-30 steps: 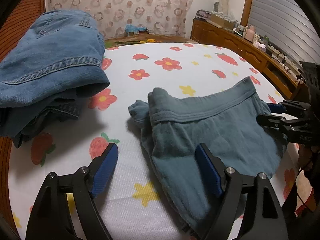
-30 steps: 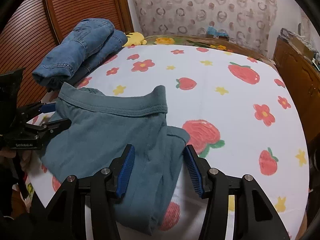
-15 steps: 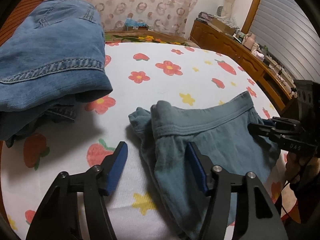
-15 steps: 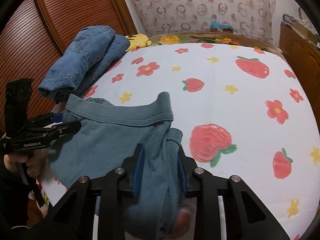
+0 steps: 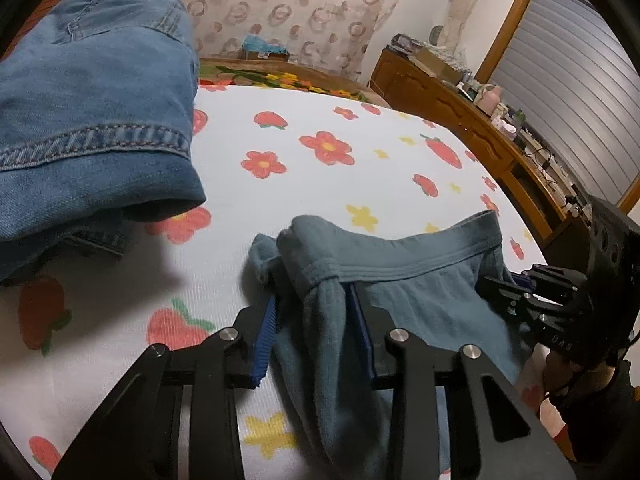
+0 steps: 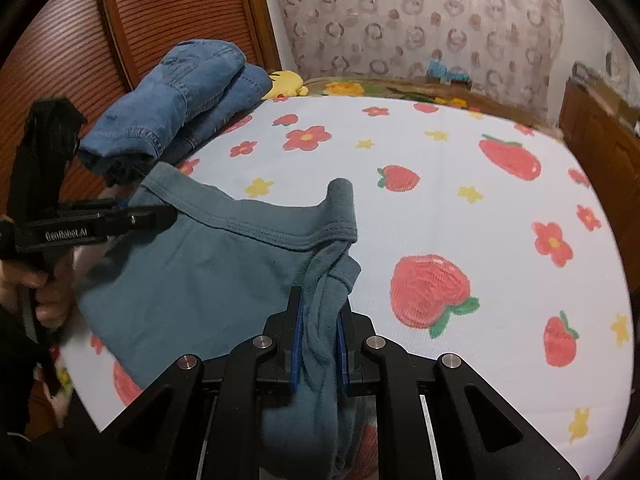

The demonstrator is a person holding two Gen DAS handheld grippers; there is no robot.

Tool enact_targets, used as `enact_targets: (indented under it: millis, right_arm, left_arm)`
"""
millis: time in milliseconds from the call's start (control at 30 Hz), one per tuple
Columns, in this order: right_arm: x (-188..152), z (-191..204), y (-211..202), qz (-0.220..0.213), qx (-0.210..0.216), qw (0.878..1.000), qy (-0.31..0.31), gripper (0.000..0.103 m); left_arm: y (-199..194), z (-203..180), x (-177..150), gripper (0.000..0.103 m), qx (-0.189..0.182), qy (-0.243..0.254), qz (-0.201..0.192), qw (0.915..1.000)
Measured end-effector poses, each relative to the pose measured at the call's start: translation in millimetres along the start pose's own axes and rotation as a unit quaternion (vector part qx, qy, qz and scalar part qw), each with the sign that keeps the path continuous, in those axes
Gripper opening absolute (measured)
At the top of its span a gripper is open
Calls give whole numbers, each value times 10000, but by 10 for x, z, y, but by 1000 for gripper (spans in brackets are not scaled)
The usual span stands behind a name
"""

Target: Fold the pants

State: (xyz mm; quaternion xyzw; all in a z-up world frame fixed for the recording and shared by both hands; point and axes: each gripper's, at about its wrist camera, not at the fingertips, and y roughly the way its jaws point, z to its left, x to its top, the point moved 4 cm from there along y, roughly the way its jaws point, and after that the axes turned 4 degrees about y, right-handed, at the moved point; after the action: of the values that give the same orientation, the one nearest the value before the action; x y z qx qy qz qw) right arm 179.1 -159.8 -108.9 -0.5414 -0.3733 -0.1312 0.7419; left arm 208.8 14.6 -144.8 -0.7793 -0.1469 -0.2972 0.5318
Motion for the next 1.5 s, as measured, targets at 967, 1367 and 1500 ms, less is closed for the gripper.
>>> enact_targets:
  millis: [967,1367,1500]
  right_arm:
    - [3,-53,-151,-253,292,9992,75,12]
    - [342,129,-932,-1119,291,9927,-354,12]
    - [459,174,-1078,-1286,310,9901,-480,12]
  left_arm:
    - [-429,-390,32,17,187,551,-612,9964]
    - [-1040,-523,244,17,192,646,-1390,9880]
    - [-1243,-530,332,17,283,737,-1630,9835]
